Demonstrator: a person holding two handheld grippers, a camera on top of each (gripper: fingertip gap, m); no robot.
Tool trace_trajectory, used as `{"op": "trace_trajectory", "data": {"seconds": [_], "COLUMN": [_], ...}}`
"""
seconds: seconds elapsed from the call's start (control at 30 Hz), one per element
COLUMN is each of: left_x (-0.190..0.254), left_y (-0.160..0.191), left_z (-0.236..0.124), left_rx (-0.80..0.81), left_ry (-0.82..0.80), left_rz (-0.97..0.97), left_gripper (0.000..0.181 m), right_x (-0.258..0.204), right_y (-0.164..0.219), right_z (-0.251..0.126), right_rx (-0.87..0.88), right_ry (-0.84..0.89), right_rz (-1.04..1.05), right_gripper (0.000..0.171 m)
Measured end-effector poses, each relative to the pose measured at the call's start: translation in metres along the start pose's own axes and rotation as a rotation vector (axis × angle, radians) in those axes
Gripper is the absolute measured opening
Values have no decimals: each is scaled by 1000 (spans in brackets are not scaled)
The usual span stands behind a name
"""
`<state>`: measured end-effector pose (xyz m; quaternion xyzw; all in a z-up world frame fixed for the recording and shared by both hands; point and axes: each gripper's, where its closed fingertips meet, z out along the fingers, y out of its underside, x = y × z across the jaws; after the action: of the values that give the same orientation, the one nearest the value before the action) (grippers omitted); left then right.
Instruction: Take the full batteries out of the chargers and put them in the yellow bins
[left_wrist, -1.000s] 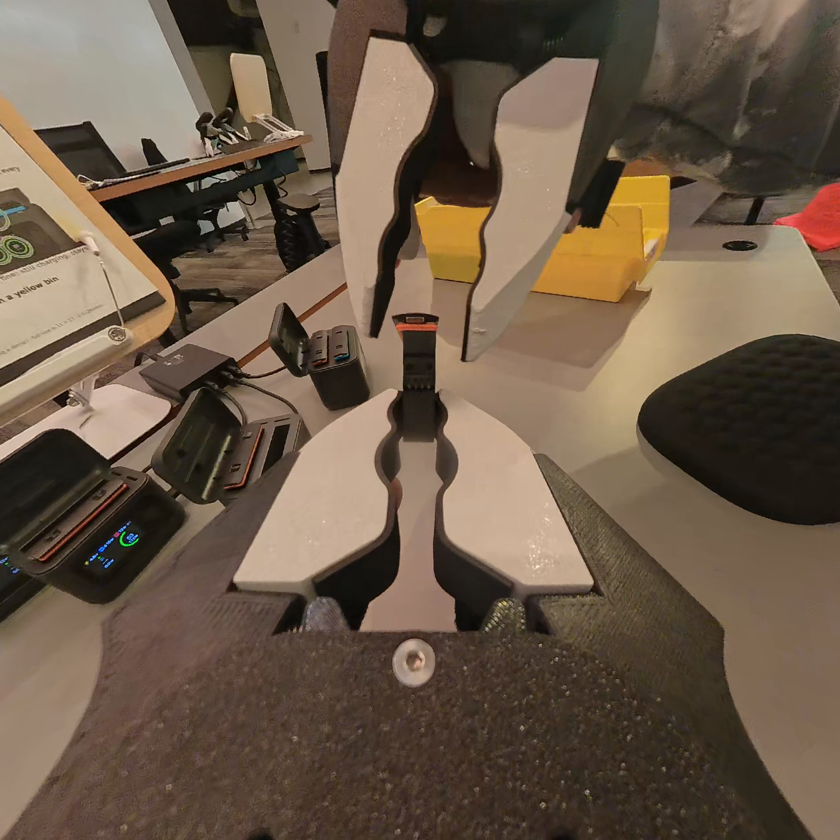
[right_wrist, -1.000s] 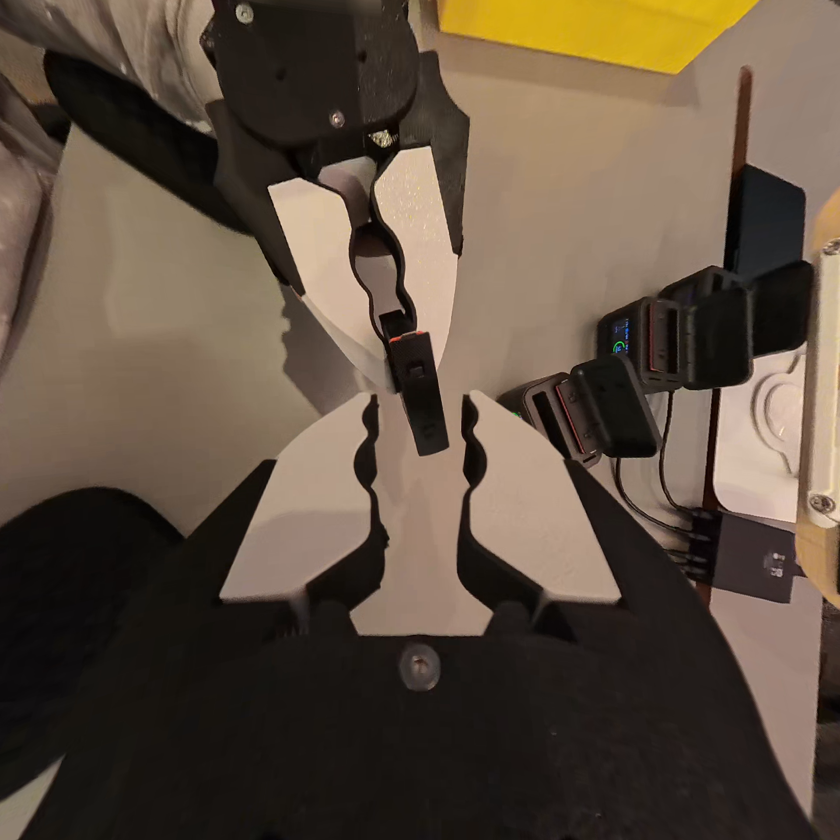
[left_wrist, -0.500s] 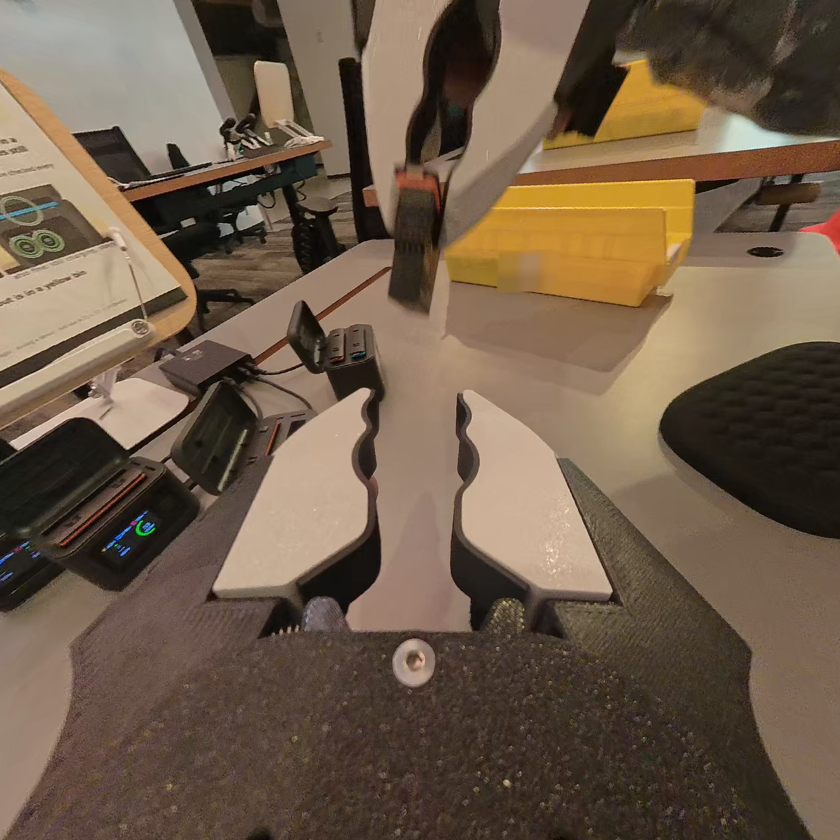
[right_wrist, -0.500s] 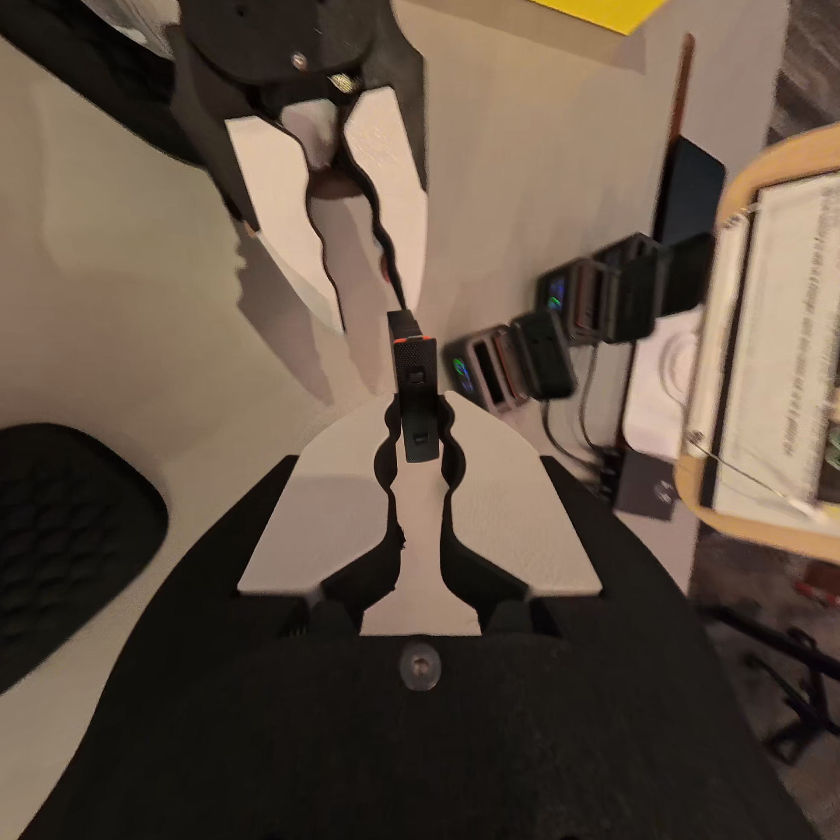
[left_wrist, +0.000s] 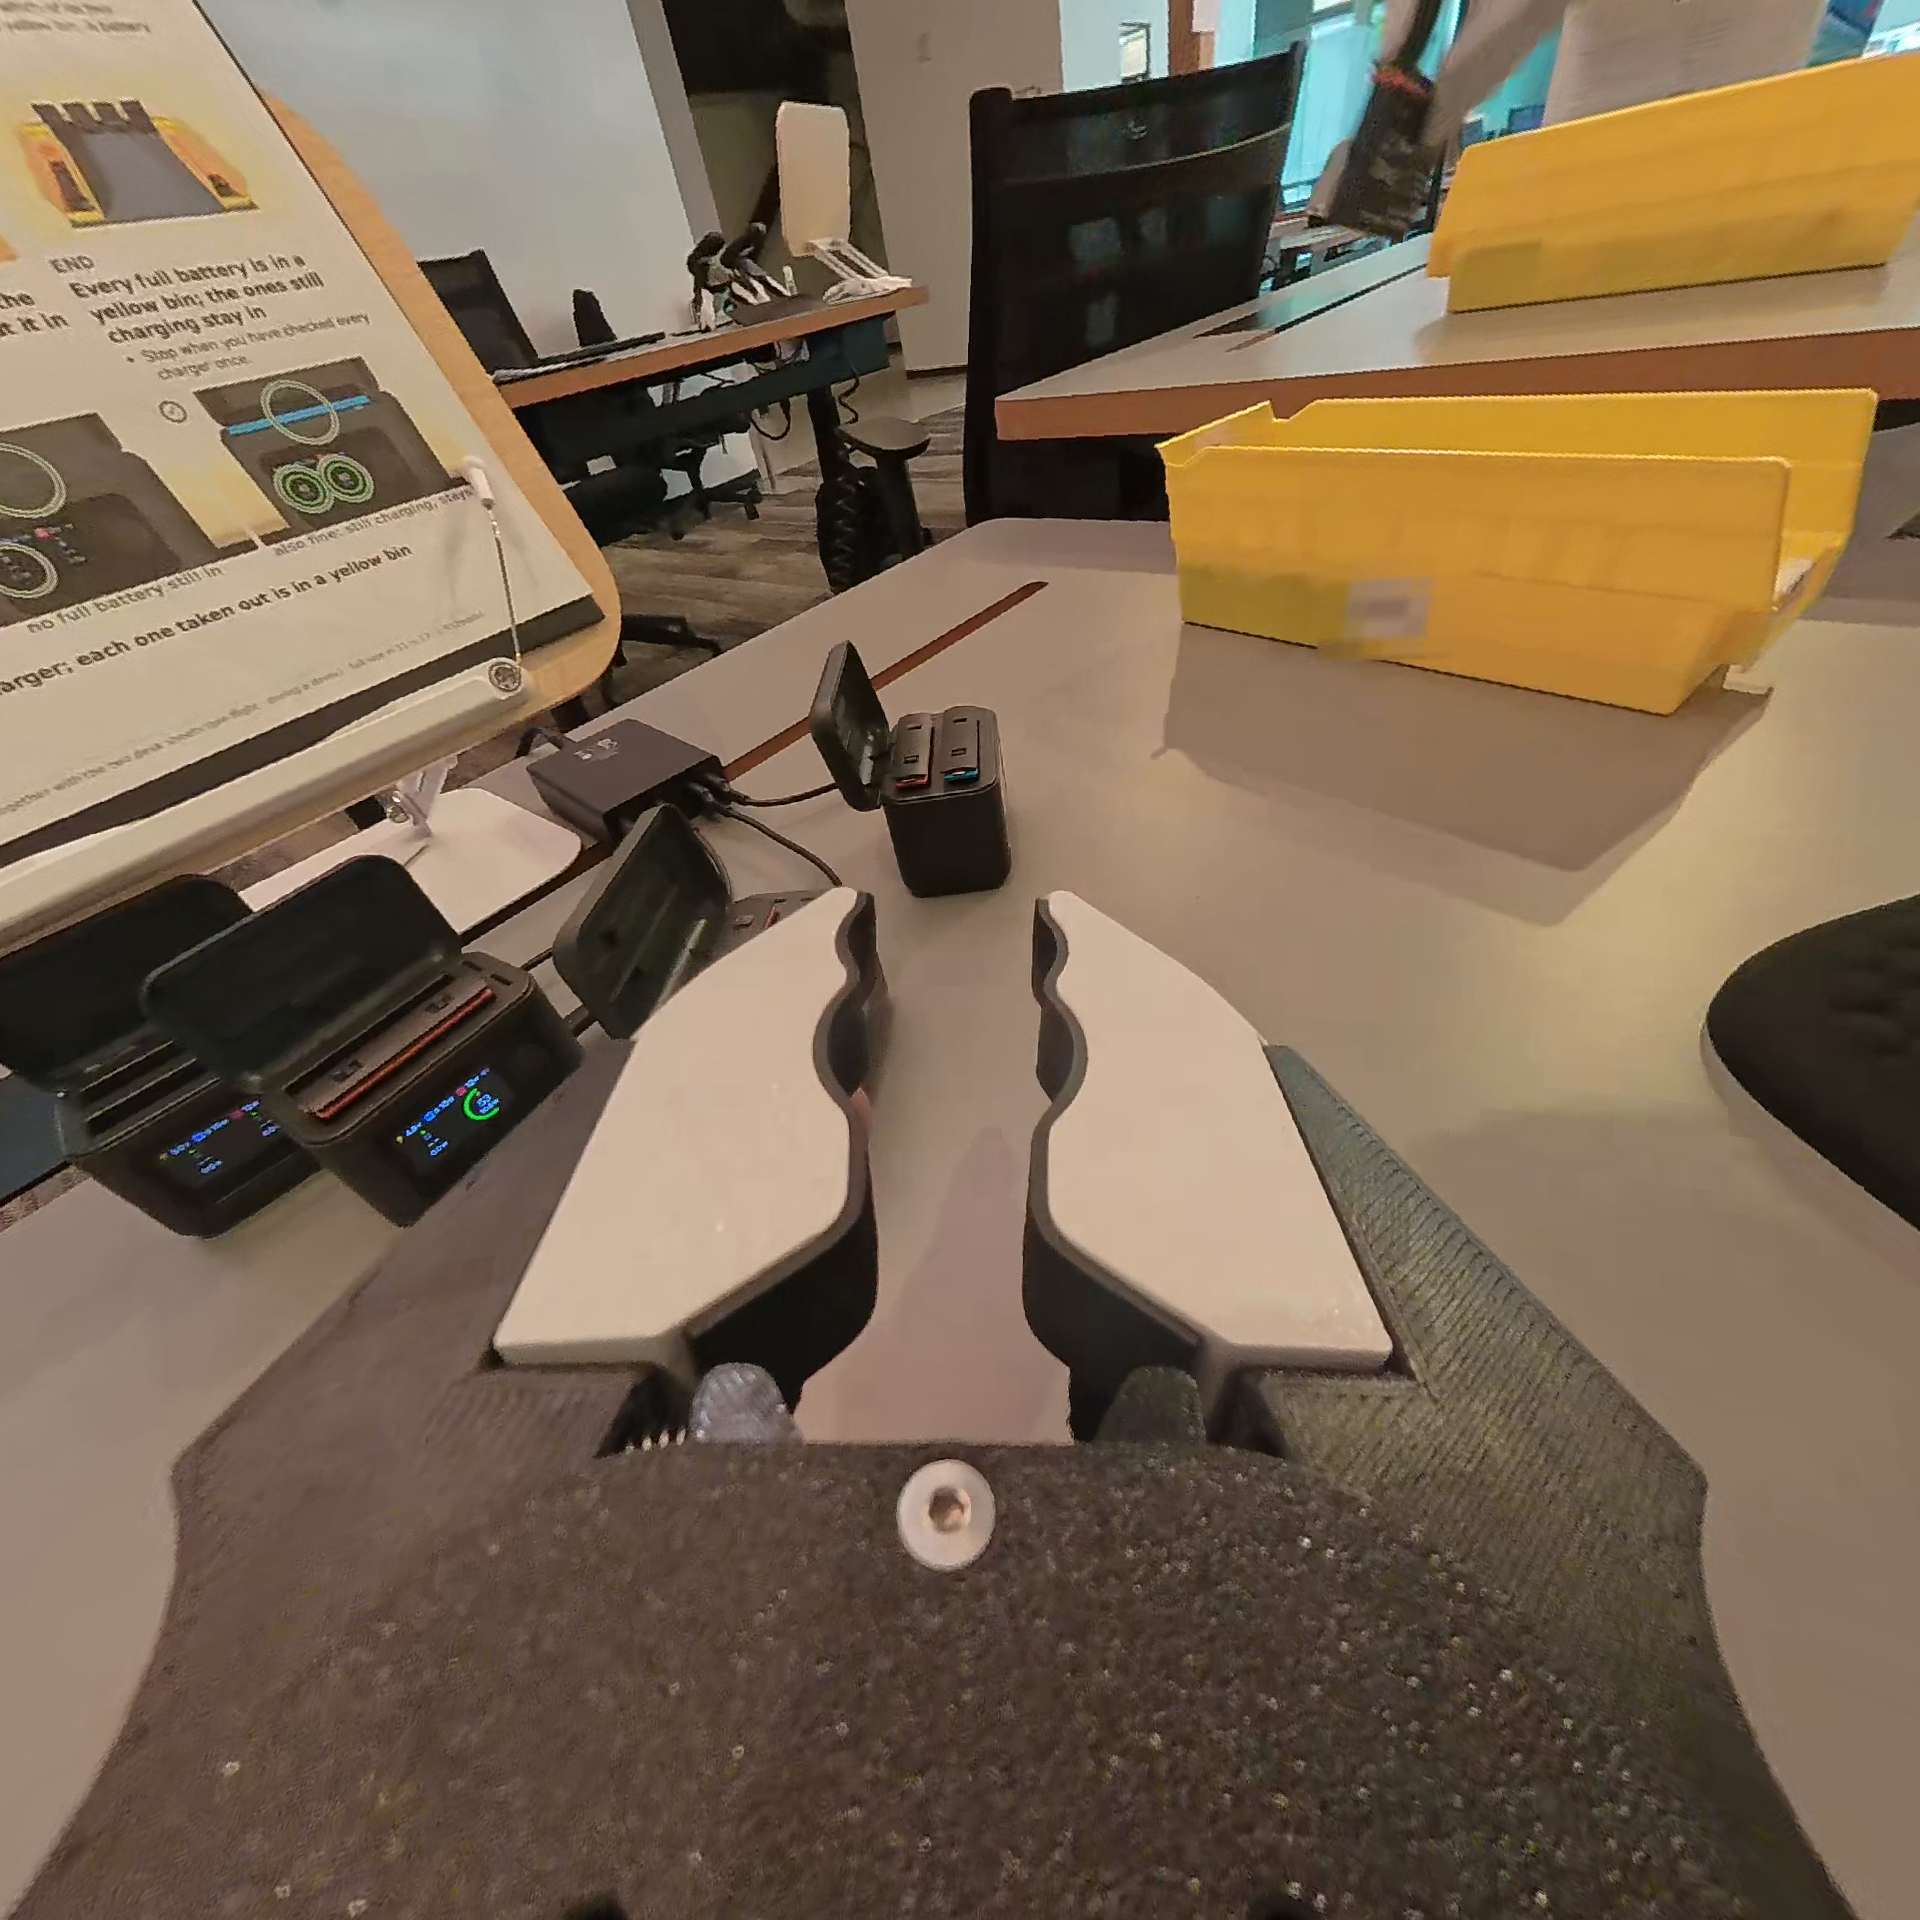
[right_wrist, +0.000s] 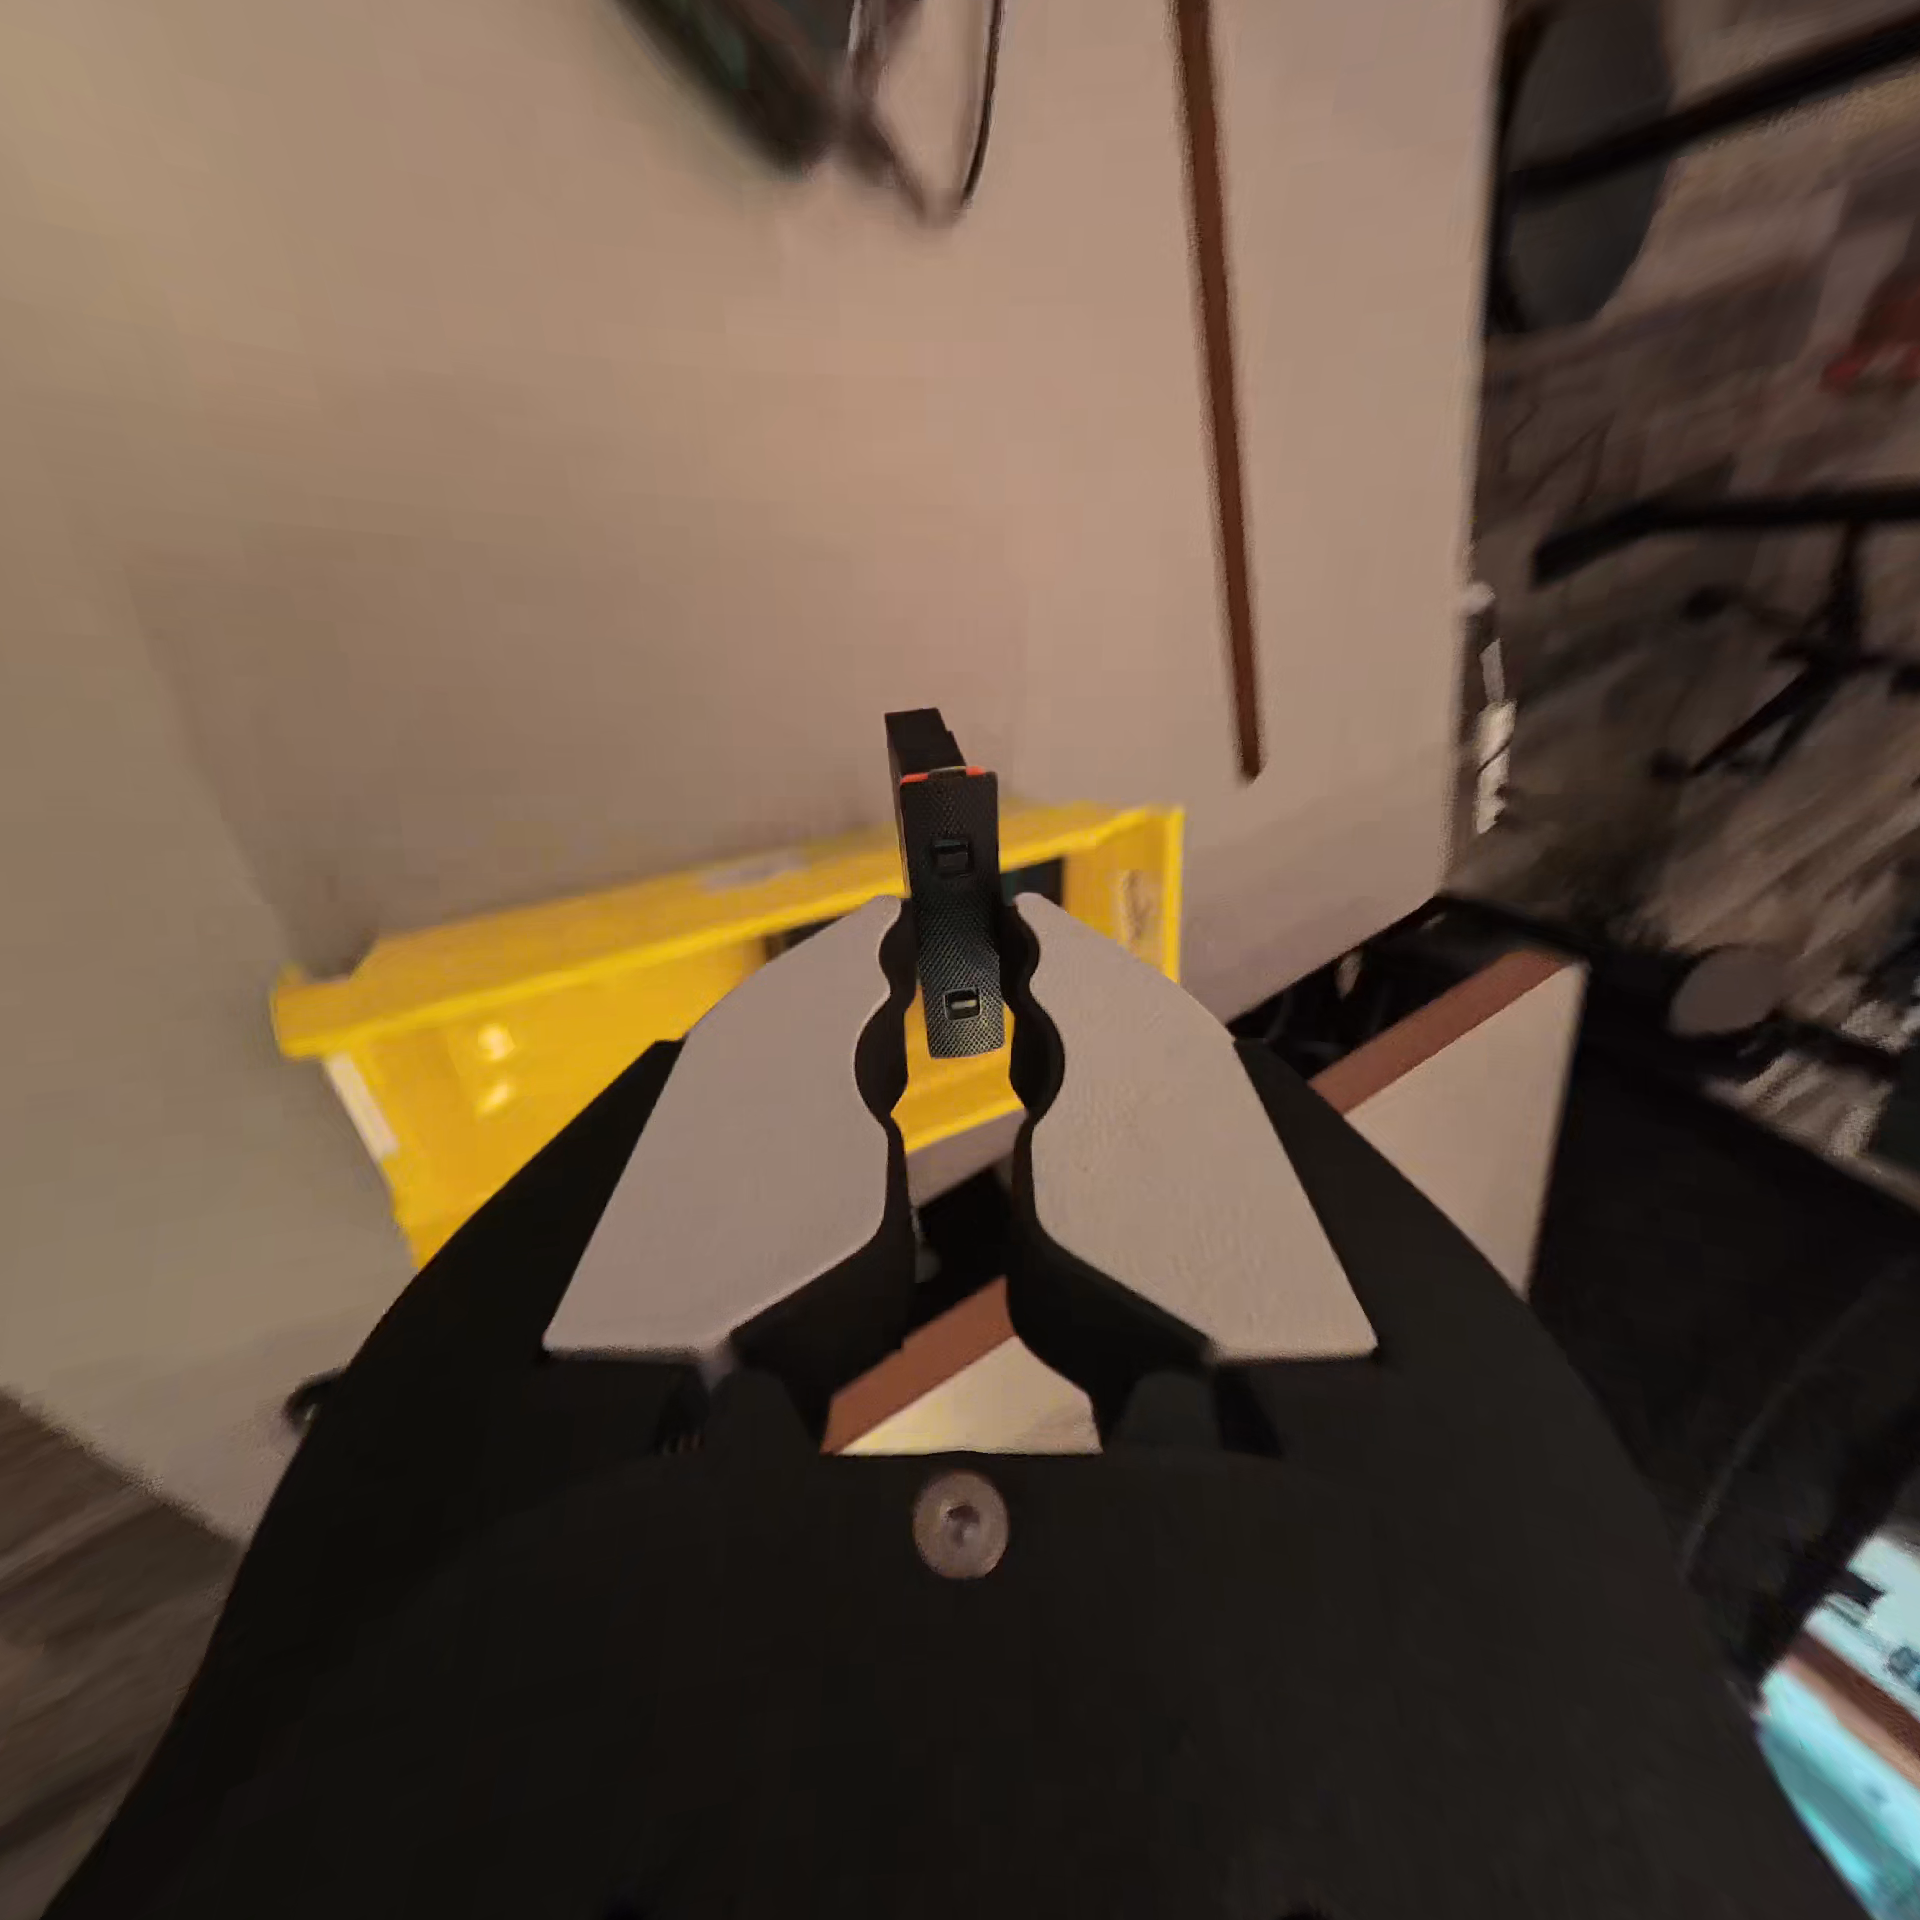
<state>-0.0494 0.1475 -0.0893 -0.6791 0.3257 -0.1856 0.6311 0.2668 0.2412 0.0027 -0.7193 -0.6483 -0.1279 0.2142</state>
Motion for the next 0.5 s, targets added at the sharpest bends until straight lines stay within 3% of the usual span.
{"op": "trace_trajectory", "data": {"seconds": [0.1, 0.2, 0.5], "left_x": [0, 1, 2], "left_y": [3, 7, 22], "left_z": [2, 4, 10], "left_rx": [-16, -31, -82], "left_ry": [-10, -14, -17], "left_rz": [15, 22, 24], "left_gripper": [27, 27, 25], "right_x": [-23, -54, -94], "right_y": [57, 91, 121], "right_z": [28, 59, 121], "right_rx": [-123, -174, -201], "right_ry": [-101, -193, -295], "right_rz": [48, 79, 93], "right_gripper": [14, 14, 14]}}
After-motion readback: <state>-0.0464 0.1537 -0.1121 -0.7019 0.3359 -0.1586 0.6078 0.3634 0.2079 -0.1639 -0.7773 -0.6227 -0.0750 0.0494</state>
